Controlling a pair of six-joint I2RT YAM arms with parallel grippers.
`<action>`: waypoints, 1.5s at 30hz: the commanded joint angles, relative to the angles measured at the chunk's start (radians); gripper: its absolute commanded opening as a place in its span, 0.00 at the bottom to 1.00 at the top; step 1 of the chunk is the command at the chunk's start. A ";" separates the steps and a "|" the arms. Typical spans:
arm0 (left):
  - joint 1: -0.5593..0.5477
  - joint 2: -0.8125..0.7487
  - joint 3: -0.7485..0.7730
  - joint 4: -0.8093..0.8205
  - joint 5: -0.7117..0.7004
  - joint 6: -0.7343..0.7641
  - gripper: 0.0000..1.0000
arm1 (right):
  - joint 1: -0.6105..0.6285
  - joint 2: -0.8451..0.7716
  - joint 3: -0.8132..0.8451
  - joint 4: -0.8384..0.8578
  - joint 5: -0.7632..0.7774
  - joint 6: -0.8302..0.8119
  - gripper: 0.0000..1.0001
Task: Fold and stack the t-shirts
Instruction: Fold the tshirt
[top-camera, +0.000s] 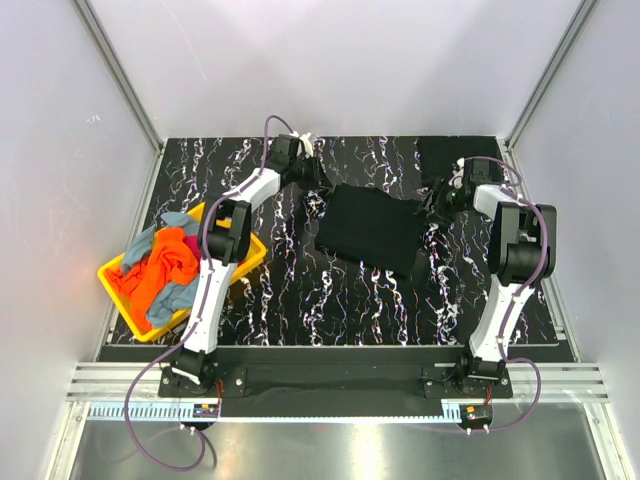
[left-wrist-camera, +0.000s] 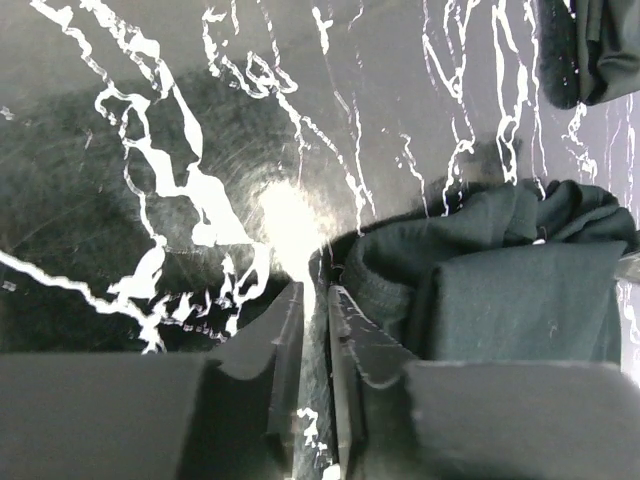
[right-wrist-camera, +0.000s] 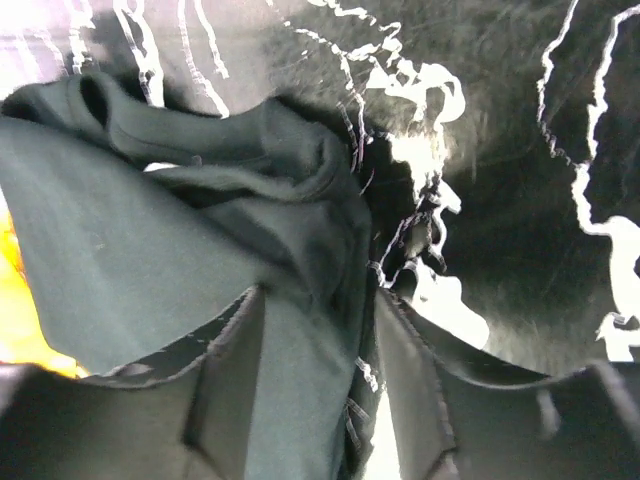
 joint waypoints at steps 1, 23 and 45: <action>0.013 -0.150 -0.012 0.017 -0.002 0.003 0.25 | -0.010 -0.098 0.027 -0.029 0.009 0.032 0.56; -0.173 -0.605 -0.779 -0.023 -0.180 0.058 0.27 | 0.075 -0.123 -0.327 0.135 -0.439 0.082 0.19; -0.163 -0.545 -0.556 -0.136 -0.205 0.061 0.35 | 0.201 -0.090 -0.108 0.160 -0.494 0.187 0.24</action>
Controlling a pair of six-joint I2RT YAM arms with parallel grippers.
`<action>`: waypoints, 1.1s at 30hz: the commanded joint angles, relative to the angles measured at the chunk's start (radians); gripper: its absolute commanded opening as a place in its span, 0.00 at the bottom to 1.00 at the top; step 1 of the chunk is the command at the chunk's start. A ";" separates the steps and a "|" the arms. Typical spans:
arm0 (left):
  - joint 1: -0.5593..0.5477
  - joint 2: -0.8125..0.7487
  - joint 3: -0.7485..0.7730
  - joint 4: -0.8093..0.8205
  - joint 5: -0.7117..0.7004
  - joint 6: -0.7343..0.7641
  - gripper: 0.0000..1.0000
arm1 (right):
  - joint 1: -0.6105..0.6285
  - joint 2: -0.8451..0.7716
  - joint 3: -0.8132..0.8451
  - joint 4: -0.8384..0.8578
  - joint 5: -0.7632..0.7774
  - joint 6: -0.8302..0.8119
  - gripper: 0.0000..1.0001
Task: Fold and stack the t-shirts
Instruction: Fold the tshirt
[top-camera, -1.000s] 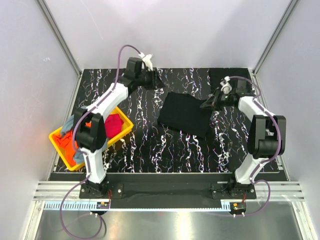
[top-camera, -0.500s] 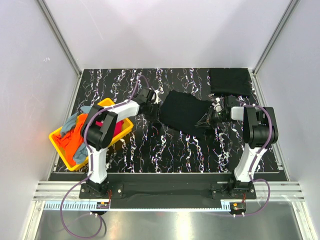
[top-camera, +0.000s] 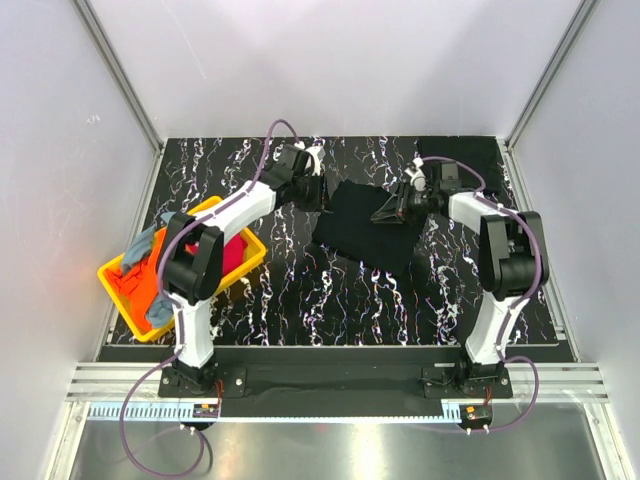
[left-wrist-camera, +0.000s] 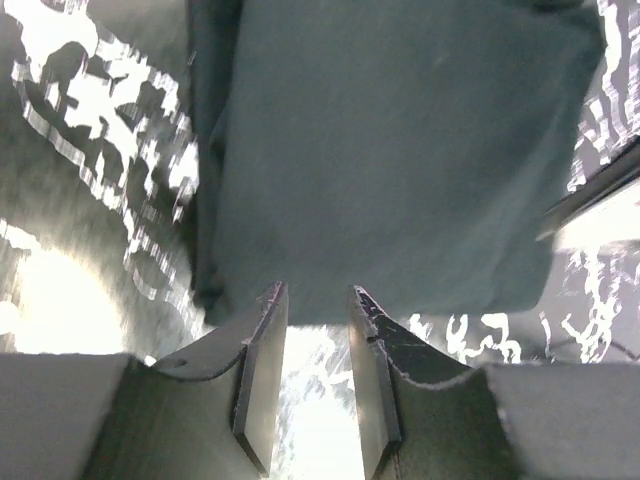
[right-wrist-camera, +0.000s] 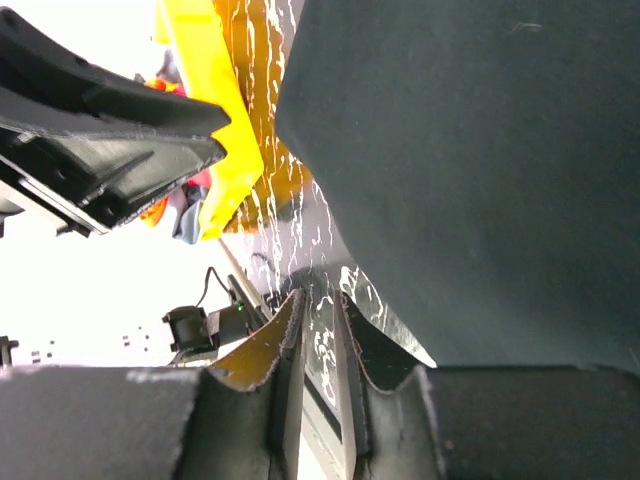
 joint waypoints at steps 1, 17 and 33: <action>-0.002 0.092 0.044 0.009 0.031 -0.002 0.35 | 0.008 0.078 0.022 0.022 -0.038 0.015 0.24; 0.012 0.148 0.126 -0.038 -0.076 0.028 0.36 | -0.012 0.063 0.030 -0.027 0.016 -0.020 0.25; 0.000 0.402 0.509 0.005 0.163 0.035 0.39 | 0.080 0.103 -0.045 0.048 0.008 -0.008 0.27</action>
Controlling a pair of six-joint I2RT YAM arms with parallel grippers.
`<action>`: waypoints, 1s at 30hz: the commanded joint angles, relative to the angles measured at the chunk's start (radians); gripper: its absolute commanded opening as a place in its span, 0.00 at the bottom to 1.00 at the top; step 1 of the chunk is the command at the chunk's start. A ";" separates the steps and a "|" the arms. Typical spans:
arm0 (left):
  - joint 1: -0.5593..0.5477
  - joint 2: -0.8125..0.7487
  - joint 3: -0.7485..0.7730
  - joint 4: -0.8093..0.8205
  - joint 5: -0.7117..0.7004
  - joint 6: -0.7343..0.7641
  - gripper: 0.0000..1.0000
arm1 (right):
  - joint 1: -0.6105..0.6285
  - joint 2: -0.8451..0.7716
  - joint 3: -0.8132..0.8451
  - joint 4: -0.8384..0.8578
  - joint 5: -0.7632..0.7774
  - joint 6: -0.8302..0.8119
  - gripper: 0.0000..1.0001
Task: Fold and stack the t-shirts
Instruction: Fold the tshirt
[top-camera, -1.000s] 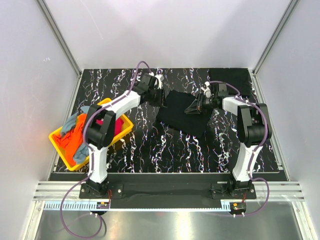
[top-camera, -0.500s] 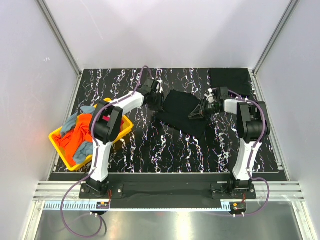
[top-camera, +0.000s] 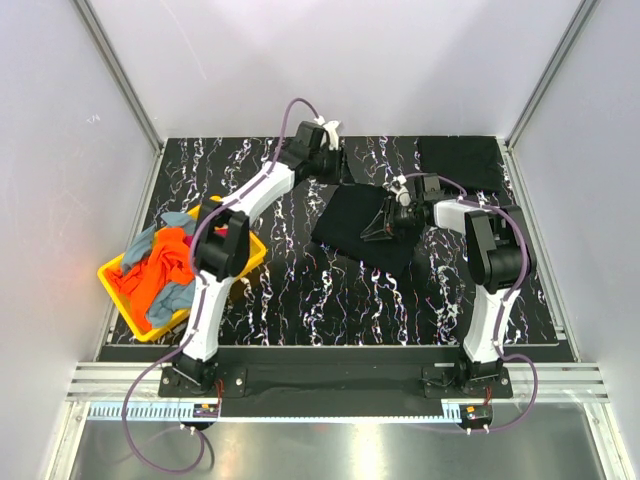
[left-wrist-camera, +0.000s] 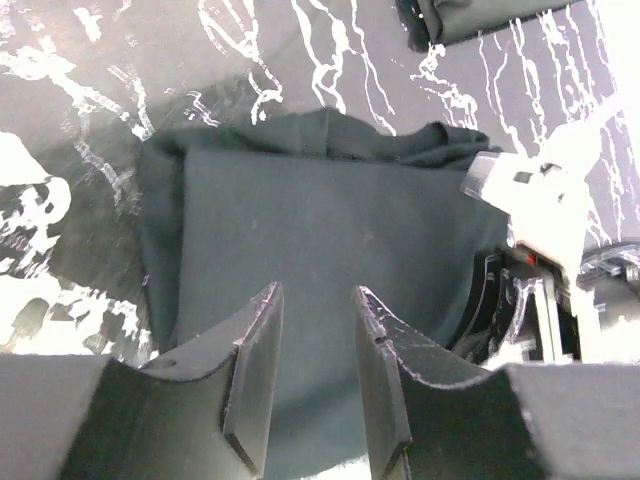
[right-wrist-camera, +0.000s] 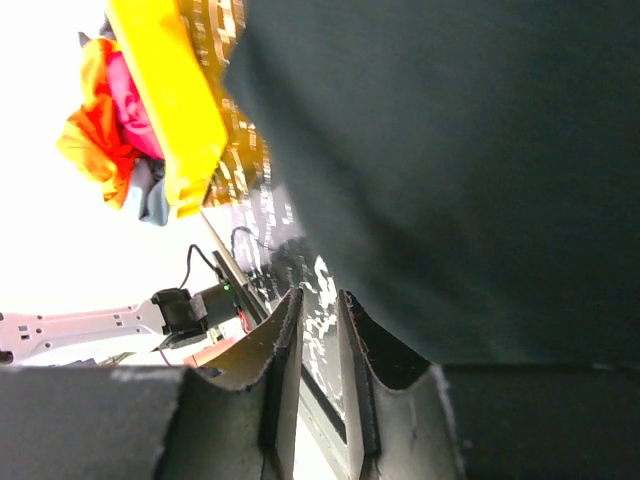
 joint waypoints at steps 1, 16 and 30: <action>-0.001 0.122 0.069 0.013 0.061 0.020 0.39 | -0.006 0.021 -0.018 0.025 -0.003 -0.022 0.28; 0.064 0.165 0.194 0.123 0.108 -0.002 0.47 | -0.231 -0.131 -0.034 -0.031 0.069 -0.028 0.24; 0.077 0.280 0.221 0.212 0.121 -0.049 0.50 | -0.348 0.100 0.126 -0.025 0.052 -0.064 0.31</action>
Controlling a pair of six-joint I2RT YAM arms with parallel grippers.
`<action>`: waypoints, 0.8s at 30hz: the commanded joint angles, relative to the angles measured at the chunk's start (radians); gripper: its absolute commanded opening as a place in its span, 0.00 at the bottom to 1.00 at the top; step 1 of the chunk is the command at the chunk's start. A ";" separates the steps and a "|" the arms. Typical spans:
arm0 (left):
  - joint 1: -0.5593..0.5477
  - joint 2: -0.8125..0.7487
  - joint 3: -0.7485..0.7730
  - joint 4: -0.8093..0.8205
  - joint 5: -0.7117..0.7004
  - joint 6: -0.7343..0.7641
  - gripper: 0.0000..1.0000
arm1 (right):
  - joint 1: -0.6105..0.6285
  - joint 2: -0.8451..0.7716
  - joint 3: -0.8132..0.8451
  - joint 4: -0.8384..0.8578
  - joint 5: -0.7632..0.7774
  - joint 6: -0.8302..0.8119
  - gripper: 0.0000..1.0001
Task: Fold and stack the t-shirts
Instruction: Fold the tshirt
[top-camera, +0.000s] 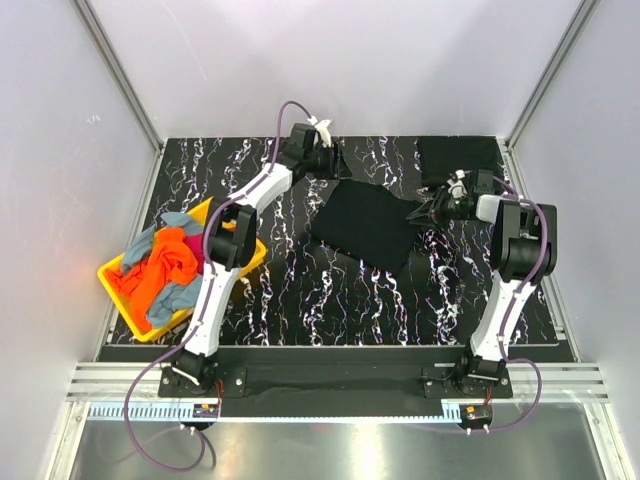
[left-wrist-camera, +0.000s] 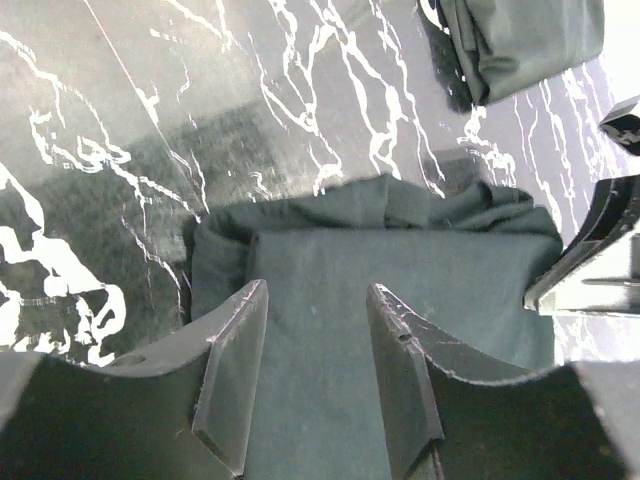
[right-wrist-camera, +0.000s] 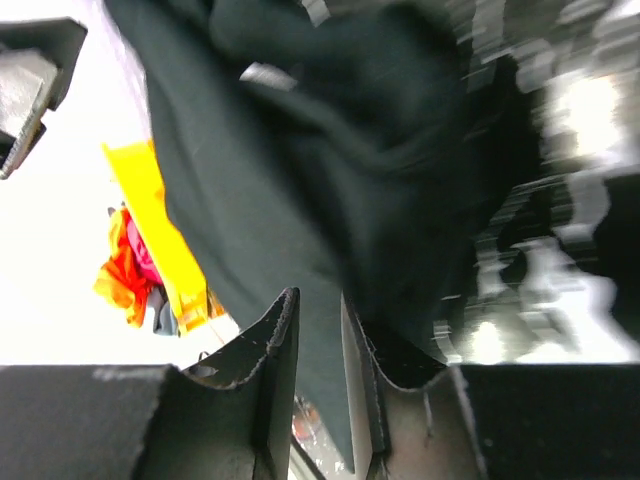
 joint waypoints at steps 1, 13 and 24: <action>0.006 0.052 0.053 0.079 0.028 -0.029 0.50 | -0.045 0.026 0.060 0.010 -0.007 -0.028 0.31; 0.058 0.015 0.024 0.096 0.038 -0.103 0.52 | -0.074 -0.082 0.036 0.010 -0.016 0.018 0.47; 0.135 -0.422 -0.183 -0.001 0.170 -0.059 0.55 | -0.065 -0.214 -0.073 -0.016 0.197 -0.034 0.84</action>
